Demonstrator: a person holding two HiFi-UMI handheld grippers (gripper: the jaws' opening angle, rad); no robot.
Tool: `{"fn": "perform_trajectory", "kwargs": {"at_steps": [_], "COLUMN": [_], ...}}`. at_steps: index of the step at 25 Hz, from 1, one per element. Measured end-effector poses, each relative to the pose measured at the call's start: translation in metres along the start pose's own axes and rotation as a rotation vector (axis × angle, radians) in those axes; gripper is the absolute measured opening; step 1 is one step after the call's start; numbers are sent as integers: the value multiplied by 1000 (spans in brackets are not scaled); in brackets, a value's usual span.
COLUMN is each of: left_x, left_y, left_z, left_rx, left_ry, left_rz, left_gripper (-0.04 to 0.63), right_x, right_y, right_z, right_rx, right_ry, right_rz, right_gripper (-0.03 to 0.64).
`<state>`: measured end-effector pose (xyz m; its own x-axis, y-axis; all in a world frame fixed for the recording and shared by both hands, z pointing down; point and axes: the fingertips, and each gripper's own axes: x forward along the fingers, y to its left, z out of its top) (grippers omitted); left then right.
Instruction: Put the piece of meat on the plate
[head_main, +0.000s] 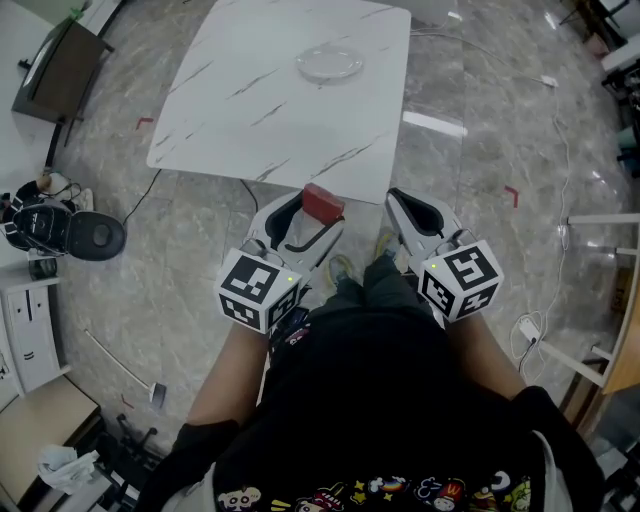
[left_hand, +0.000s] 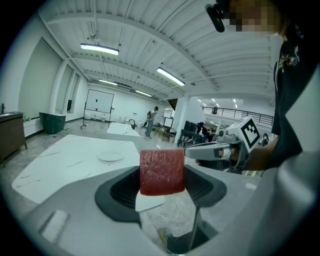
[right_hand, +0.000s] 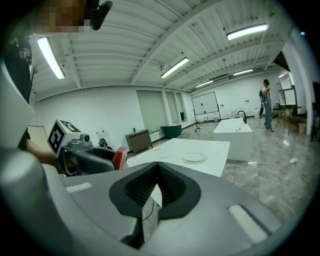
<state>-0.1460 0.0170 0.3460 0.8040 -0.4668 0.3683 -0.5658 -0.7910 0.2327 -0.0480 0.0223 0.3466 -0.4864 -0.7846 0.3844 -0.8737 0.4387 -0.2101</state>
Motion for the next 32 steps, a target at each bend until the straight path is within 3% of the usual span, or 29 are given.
{"fn": "perform_trajectory", "kwargs": {"at_steps": [12,32], "left_x": [13,90], "left_y": [16,34], "left_z": [6,25], "left_rx": [-6,-44], "left_ry": [15,65], "left_rz": [44,157], "left_gripper": [387,387], "right_x": [20,54], "right_y": [-17,-98], "right_z": [15,27], "right_rx": [-5,-4], "right_ry": [-12,30], "right_rz": [37,167], "right_gripper": [23,23]}}
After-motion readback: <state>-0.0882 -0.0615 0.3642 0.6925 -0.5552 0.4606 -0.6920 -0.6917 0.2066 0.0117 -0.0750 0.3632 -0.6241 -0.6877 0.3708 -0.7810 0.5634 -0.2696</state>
